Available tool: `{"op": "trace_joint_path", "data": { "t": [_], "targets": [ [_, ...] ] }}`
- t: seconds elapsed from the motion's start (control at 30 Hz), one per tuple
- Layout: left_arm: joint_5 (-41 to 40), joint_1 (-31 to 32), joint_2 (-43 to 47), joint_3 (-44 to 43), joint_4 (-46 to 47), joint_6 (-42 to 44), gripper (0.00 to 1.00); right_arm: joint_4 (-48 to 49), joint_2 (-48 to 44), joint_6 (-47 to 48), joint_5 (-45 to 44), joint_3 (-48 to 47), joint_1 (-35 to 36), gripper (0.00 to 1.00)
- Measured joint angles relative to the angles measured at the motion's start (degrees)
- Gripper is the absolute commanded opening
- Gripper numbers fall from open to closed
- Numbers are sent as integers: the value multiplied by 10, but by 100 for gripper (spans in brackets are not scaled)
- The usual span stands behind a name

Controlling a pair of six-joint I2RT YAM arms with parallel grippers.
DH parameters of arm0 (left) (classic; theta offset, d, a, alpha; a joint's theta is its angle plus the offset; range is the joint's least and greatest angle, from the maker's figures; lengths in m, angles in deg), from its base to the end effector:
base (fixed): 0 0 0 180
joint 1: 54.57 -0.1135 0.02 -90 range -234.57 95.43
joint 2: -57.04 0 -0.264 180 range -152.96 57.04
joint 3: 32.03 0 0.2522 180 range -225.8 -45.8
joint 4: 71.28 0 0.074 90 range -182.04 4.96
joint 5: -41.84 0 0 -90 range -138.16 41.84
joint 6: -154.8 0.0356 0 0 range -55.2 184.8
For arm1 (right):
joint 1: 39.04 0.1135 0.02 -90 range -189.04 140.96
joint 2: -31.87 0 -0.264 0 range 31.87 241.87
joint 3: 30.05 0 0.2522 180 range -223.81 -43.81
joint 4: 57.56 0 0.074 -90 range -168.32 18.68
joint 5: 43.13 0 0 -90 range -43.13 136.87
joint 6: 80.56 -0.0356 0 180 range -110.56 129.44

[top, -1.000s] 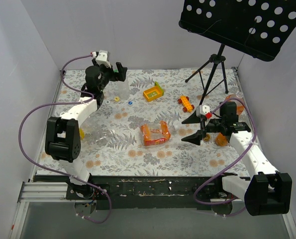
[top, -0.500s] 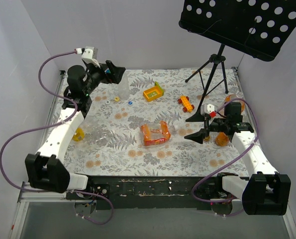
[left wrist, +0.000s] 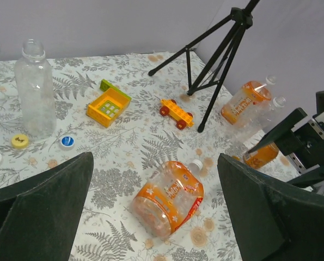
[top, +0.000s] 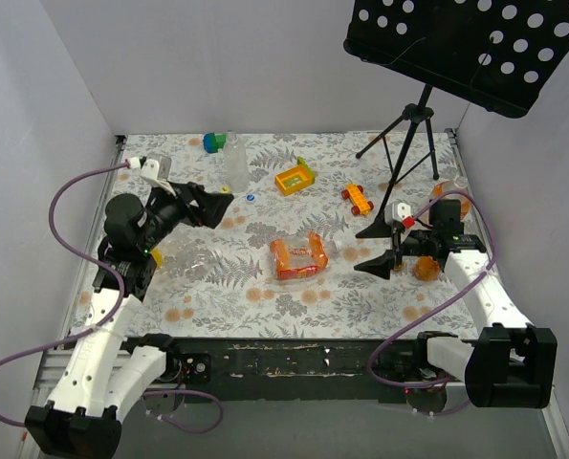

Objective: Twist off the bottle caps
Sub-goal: Pick up the plastic bottle at the center of the board.

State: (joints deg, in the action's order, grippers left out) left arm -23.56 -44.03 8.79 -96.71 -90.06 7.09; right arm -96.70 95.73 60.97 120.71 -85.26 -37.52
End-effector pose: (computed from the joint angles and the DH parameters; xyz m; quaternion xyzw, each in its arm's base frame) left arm 0.1864 -0.0498 0.3774 -0.1468 0.7050 -0.5068 0.4738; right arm 0.2084 0.0397 0.2504 -0.5266 0.5707 0.3862 0.4978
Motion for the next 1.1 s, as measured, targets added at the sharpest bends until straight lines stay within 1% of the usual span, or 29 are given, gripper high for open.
{"op": "trace_joint_path", "data": {
  "t": [0.13,0.23,0.37,0.47,0.57,0.67,0.8,0.87,1.0,1.1],
  "targets": [
    [19,0,47,34,-23,-6,98,-7,3,13,-4,0,0,89],
    [42,0,69,62,-23,-9,98,-36,11,44,-17,-1,0,89],
    [81,0,67,96,-23,-10,98,-124,42,126,-56,-30,2,89],
    [111,0,44,112,-25,-3,98,-180,63,208,-82,-54,5,90],
    [129,0,26,126,-22,0,98,-214,82,263,-113,-70,23,91],
    [132,0,28,146,-16,1,98,-202,100,260,-170,-86,76,91],
    [130,0,51,188,7,0,98,-140,123,229,-264,-96,148,91],
    [130,0,63,210,12,-2,98,-130,154,220,-306,-121,165,91],
    [126,0,62,216,18,-2,98,-107,242,211,-372,-191,181,89],
    [121,0,54,216,27,1,98,-94,283,215,-411,-209,191,84]
  ]
}}
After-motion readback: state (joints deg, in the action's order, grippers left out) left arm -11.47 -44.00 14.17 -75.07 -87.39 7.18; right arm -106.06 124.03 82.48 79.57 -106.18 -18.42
